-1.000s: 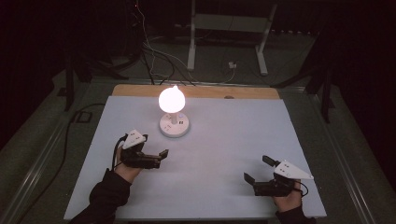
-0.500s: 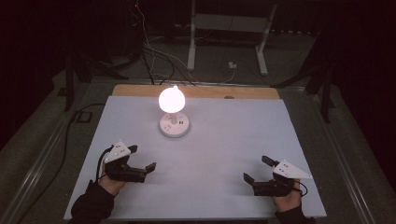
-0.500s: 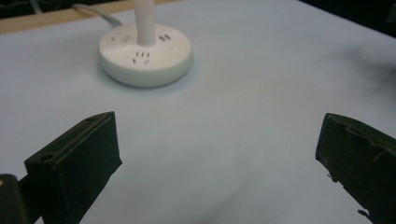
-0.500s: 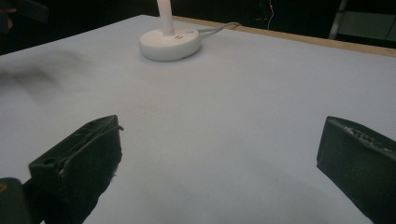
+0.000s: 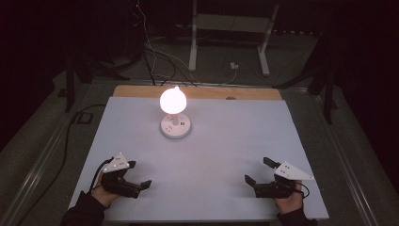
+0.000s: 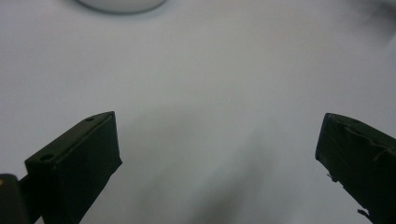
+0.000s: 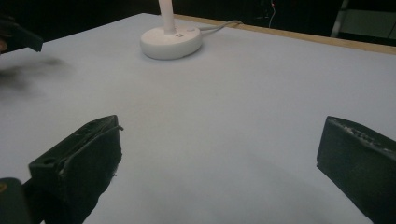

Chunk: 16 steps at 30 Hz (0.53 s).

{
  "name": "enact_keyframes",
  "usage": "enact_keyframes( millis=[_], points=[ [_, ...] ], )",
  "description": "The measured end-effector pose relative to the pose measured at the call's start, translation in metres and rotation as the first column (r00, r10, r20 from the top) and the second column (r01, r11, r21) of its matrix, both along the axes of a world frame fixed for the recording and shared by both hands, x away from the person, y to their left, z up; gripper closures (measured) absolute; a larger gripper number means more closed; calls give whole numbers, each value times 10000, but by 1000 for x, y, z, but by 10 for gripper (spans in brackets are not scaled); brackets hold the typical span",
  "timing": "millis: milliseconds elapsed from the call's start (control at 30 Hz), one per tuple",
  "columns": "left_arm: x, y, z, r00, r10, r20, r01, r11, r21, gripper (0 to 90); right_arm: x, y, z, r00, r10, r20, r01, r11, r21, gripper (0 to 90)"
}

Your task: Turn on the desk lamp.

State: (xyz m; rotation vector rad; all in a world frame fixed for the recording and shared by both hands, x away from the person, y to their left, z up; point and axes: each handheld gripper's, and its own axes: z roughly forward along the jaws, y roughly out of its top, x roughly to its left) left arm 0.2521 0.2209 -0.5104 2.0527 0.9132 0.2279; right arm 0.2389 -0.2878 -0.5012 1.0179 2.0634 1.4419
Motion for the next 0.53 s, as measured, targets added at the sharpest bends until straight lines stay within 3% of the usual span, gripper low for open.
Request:
enact_keyframes(
  millis=[100, 300, 533],
  points=[
    [0, 0, -2, 9996, -208, -207, 208, 9998, 19, 4, 0, 1, 0, 10000, 16, -3, -16, 10000, -21, 0],
    [2, -6, -5, 9989, -408, -239, 414, 9988, 260, 4, 0, 0, 0, 10000, 9, 33, -9, 10000, -16, 0],
    [1, -4, -3, 9992, -343, -225, 345, 9994, 62, 4, 0, 2, 0, 10000, 50, 39, -50, 10000, -81, 0]
  ],
)
